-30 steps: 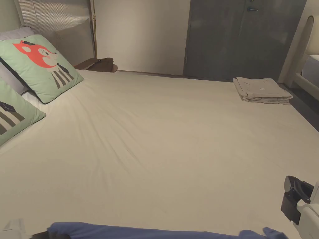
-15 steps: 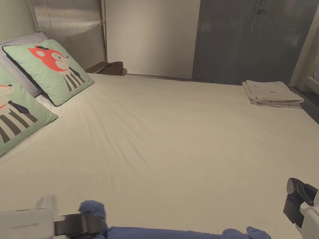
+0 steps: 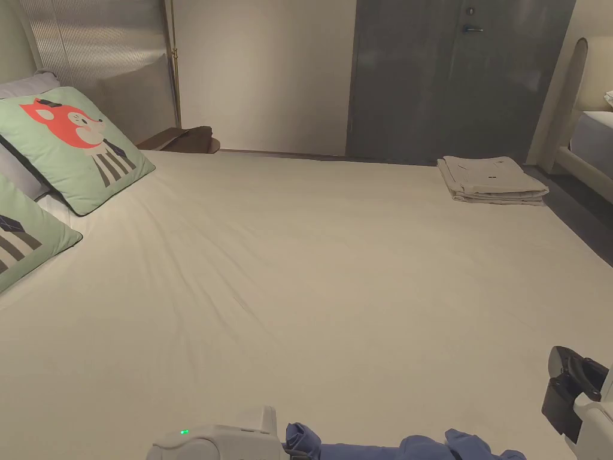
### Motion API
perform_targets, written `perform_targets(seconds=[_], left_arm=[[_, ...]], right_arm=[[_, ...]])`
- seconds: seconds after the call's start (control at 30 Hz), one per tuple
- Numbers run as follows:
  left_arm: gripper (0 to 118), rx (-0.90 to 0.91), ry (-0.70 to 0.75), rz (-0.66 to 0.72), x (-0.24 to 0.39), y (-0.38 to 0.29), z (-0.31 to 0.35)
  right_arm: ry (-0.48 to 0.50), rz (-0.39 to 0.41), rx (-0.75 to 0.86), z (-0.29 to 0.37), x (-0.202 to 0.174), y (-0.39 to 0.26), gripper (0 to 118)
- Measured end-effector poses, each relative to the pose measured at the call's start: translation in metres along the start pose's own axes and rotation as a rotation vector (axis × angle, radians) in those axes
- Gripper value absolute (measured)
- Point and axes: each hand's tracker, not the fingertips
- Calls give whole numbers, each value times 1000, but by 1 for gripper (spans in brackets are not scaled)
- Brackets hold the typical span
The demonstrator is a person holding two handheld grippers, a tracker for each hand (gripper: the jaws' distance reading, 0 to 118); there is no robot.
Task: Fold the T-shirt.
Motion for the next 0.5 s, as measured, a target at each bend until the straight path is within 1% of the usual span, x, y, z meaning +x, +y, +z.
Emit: perform_targets(seconds=[0.03,0.07,0.1,0.13,0.17,0.2,0.27,0.3,0.33,0.37,0.4,0.43,0.47,0.5], left_arm=[[23,12,-15,21,-1,-1,-2],[39,12,-45,51,0,-2,-1],[58,10,-109,88,-3,-3,2],[82,9,-167,108,-5,-3,7],[96,17,-204,110,-7,-4,13],[103,43,-222,102,-8,-8,23],[103,165,-181,20,-8,-15,42],[103,240,-118,-25,-8,-19,49],[97,317,-28,-52,-6,-25,54],[82,370,58,-87,-3,-29,55],[56,404,142,-148,2,-33,52],[18,416,220,-218,7,-38,46],[5,409,303,-274,12,-43,34],[5,387,376,-313,18,-47,22]], right_arm=[[-3,-4,-1,0,1,-1,0],[-3,-6,-3,1,2,-1,0],[-5,-9,-6,-3,6,-6,0],[-6,-10,-7,-4,8,-8,0],[-6,-12,-9,-4,8,-8,0],[-6,-13,-10,-4,9,-9,0],[-6,-15,-12,-9,14,-14,0],[-5,-18,-12,-9,15,-14,0],[-6,-18,-11,-9,16,-15,0],[-6,-18,-11,-9,17,-16,0],[-6,-18,-11,-9,18,-17,0],[-6,-18,-11,-10,19,-17,0],[-6,-19,-11,-10,20,-17,0],[-7,-22,-10,-12,21,-19,0]])
